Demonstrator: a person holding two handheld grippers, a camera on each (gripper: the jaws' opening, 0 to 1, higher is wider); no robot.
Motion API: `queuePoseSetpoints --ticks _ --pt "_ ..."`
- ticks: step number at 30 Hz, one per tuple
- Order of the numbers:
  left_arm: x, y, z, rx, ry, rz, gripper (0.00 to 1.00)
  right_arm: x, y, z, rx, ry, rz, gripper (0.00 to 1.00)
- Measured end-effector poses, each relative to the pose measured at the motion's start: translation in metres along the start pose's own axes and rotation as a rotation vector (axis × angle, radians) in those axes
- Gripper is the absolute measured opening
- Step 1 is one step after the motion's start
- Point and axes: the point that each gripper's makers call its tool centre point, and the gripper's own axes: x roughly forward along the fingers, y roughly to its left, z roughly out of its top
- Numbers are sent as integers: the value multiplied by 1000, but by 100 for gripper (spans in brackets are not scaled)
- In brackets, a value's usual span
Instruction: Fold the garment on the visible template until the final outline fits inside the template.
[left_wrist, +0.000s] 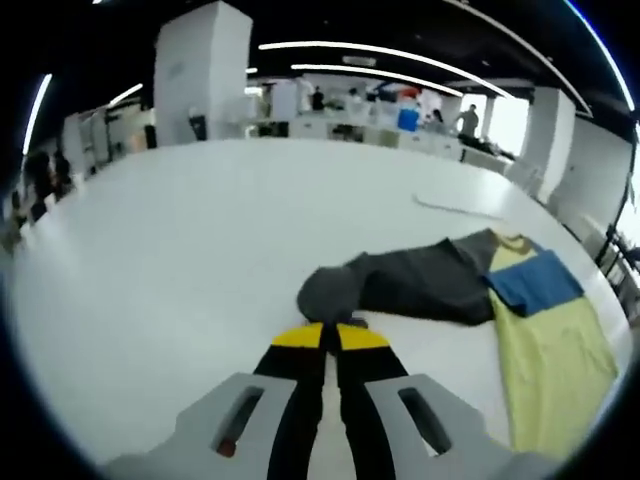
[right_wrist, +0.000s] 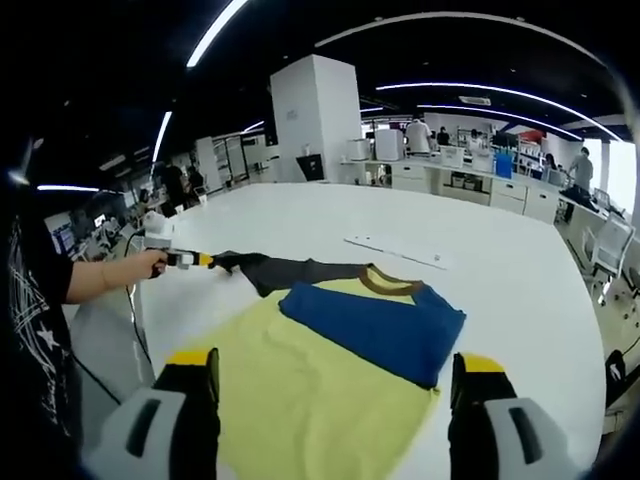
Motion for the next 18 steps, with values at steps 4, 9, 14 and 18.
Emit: queuePoseSetpoints --ticks 4,9,14,18 --pt "-12 3 3 1 11 7 0 -3 4 -2 3 0 5 98" --pt "-9 19 3 10 28 17 1 -5 4 -6 0 10 -3 98" --pt "-8 22 -1 12 41 25 1 -8 5 -8 -3 18 -8 99" --pt "-5 27 -2 27 58 31 1 -9 6 -10 -3 24 -14 99"
